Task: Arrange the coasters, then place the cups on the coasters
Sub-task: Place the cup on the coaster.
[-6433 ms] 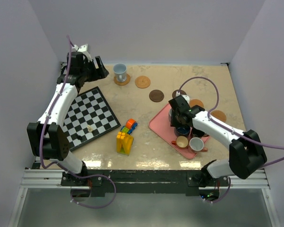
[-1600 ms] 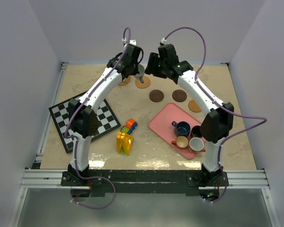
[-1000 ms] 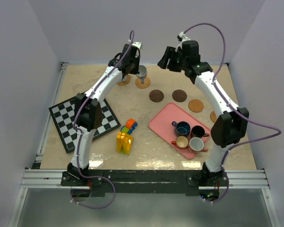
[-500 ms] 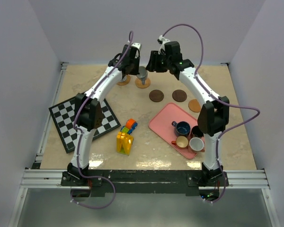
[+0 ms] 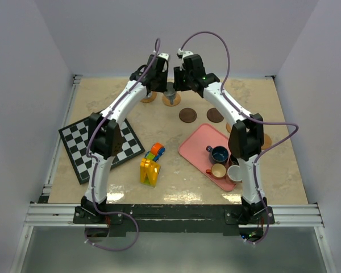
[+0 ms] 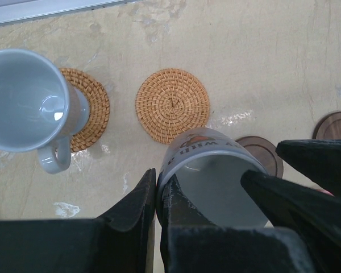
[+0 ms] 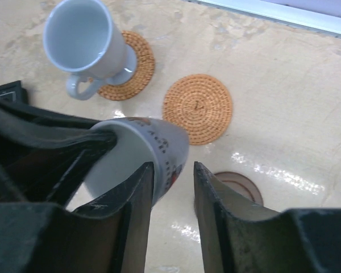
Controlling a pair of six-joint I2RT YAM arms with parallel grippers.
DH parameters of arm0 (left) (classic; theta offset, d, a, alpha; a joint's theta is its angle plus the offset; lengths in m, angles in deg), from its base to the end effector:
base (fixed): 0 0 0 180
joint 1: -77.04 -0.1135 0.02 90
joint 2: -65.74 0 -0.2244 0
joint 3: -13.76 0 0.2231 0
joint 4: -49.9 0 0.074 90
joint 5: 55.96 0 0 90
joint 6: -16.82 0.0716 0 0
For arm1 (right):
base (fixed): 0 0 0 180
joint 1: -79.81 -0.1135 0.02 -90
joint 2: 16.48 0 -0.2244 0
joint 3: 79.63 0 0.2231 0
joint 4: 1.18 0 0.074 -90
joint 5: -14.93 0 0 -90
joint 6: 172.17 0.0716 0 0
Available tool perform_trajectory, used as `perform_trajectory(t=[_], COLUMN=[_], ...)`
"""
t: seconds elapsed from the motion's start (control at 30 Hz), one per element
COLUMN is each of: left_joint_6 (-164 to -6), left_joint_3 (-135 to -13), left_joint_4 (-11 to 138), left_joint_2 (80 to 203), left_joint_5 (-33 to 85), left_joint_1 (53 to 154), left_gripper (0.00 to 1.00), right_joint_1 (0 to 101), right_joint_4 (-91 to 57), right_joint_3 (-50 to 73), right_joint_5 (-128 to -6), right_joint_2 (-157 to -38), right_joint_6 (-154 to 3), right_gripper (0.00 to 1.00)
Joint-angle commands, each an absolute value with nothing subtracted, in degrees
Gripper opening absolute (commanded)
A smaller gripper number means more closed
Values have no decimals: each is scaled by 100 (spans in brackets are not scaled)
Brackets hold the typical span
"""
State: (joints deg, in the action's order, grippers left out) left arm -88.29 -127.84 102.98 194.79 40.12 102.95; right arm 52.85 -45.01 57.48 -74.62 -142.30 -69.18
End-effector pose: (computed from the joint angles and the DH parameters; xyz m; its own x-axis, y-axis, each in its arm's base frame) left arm 0.4436 -0.2071 0.2419 -0.6587 0.0318 -0.7517 0.1972 0.9715 -0.1317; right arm 0.4390 0.2239 0.2608 -0.5704 -0.0379 -0.8205 -0.3397 0.9204 0.1936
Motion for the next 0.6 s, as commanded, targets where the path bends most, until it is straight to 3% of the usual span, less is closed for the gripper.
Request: perform_trajectory(t=[0.0,0.23,0.27,0.47,0.57], left_joint_6=[-8970,-8926,-8926,-8716,-8505], left_joint_3=[-12832,-12814,-12814,-11886,-11199], left_joint_4=[10022,10013,10013,9277,8810], left_joint_2=[18905,18844,18809,18054,17412], left_joint_5=[4019,4010,4019,4352,4747], left_joint_1=[10393,10464,10455,10455,10437], left_gripper=[0,0,0,54,71], right_joint_1=[5265,5256,5256,5291,5361], right_joint_4=[-4447,-4604,-4665,-4780,-4798], right_joint_3=[6016,6384,6455,6736,6850], right_joint_5=[-7744,-7796,-7823,-8016,-7999], right_joint_2=[-14296,-14489,-14507,-14524,-14594], right_joint_6=[-7154,-6996,-6909,-6627,-6504], right_gripper=[34,0,0,0,0])
